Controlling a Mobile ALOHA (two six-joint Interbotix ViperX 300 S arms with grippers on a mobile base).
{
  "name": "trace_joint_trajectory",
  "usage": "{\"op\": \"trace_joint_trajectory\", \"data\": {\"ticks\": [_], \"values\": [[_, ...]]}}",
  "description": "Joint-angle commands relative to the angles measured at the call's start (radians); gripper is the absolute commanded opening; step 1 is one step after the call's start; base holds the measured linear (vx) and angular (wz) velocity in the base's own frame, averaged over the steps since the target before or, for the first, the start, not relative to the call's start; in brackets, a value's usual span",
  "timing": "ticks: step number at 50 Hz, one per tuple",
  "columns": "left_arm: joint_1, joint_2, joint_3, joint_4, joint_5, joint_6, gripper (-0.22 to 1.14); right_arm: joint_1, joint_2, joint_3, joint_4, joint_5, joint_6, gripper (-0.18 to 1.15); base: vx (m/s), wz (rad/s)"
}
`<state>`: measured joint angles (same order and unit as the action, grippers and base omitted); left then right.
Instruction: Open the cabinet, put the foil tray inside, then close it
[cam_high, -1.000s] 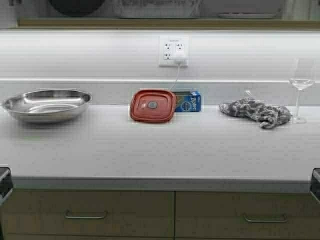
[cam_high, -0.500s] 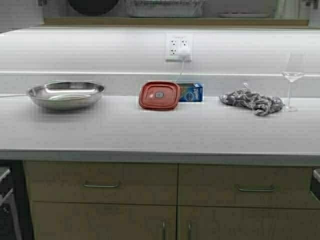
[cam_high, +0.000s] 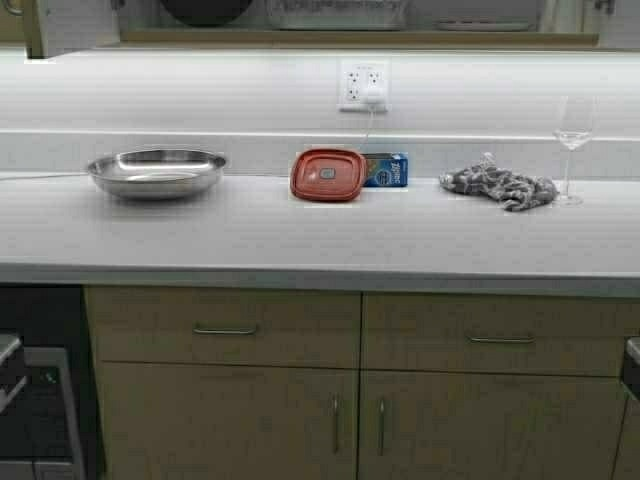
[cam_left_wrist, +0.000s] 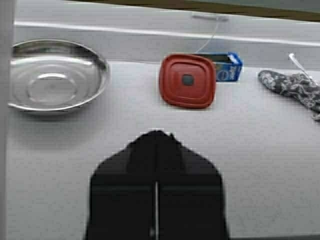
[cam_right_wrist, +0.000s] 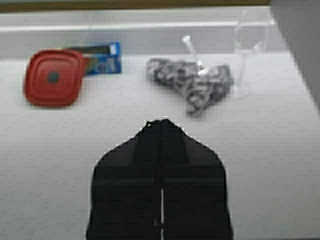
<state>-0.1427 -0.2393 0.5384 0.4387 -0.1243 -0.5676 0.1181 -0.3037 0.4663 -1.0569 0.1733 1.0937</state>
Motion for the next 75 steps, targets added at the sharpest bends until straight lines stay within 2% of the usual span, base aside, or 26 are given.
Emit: {"op": "trace_joint_trajectory", "data": {"ticks": [1,14,23,33,42,54,63,75], "values": [[0.081,-0.091,-0.005,0.002,0.031,0.005,0.04,-0.072,-0.104,0.003,-0.003,-0.003,-0.040,0.07,-0.17,0.05],[0.265,-0.170,-0.064,0.000,0.115,0.002,0.04,-0.298,-0.219,-0.029,-0.003,-0.005,-0.103,0.07,-0.14,0.03],[0.368,-0.138,-0.175,-0.011,0.123,-0.002,0.04,-0.489,-0.133,-0.110,0.000,-0.034,-0.117,0.07,-0.07,0.00],[0.373,0.043,-0.344,-0.020,0.114,-0.005,0.04,-0.589,0.028,-0.222,0.008,-0.077,-0.118,0.07,-0.03,0.00],[0.310,0.221,-0.472,-0.044,0.063,-0.009,0.04,-0.578,0.173,-0.304,0.015,-0.149,-0.115,0.07,0.00,0.00],[0.219,0.308,-0.566,-0.044,0.057,-0.009,0.04,-0.505,0.238,-0.321,0.064,-0.196,-0.117,0.07,0.02,0.00],[0.155,0.281,-0.545,-0.044,0.057,-0.009,0.04,-0.405,0.221,-0.304,0.064,-0.201,-0.117,0.07,0.02,-0.01],[0.032,0.172,-0.439,-0.029,0.040,-0.002,0.04,-0.225,0.132,-0.230,0.064,-0.202,-0.120,0.07,0.00,-0.01]]}}
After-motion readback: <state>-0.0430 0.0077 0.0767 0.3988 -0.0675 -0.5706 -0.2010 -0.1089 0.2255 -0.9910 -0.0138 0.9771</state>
